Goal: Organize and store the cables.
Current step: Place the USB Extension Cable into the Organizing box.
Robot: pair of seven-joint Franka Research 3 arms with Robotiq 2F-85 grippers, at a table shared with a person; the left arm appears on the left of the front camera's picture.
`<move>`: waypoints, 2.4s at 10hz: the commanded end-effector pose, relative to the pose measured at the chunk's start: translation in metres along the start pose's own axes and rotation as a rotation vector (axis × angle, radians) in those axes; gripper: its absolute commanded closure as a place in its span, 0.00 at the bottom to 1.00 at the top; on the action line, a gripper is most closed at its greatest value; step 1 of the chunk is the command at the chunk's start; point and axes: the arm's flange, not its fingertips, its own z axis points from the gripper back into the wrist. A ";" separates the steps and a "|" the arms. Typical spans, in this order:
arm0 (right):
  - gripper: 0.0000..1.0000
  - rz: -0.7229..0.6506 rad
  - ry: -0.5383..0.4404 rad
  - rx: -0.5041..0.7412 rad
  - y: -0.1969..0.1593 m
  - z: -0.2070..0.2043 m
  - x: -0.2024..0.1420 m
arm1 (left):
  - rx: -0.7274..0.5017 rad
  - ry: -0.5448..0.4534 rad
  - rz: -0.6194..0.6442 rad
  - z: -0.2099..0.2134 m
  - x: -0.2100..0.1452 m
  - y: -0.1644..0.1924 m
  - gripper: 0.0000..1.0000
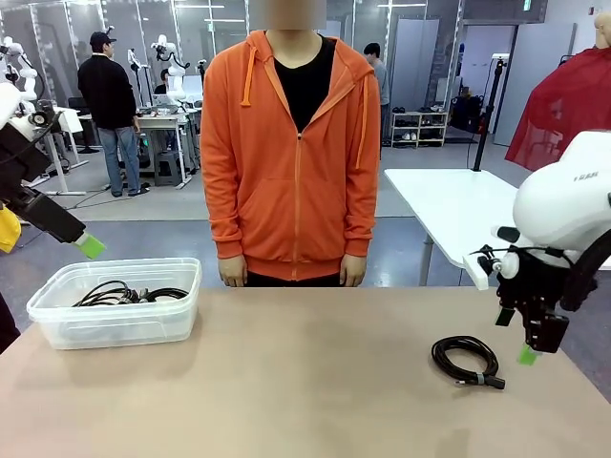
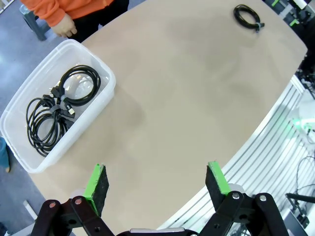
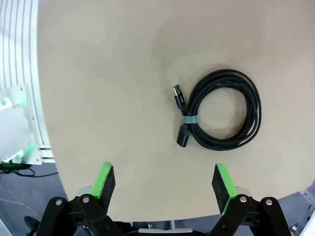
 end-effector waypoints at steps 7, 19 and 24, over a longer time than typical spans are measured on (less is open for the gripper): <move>0.00 0.104 0.013 -0.018 -0.018 -0.082 0.005 | 0.018 0.008 -0.014 0.000 0.001 0.001 0.00; 0.55 0.076 -0.001 0.000 -0.037 -0.117 0.002 | 0.018 0.008 -0.014 0.000 0.001 0.001 0.00; 1.00 0.079 -0.005 0.005 -0.043 -0.115 0.001 | 0.018 0.008 -0.014 0.000 0.001 0.001 0.00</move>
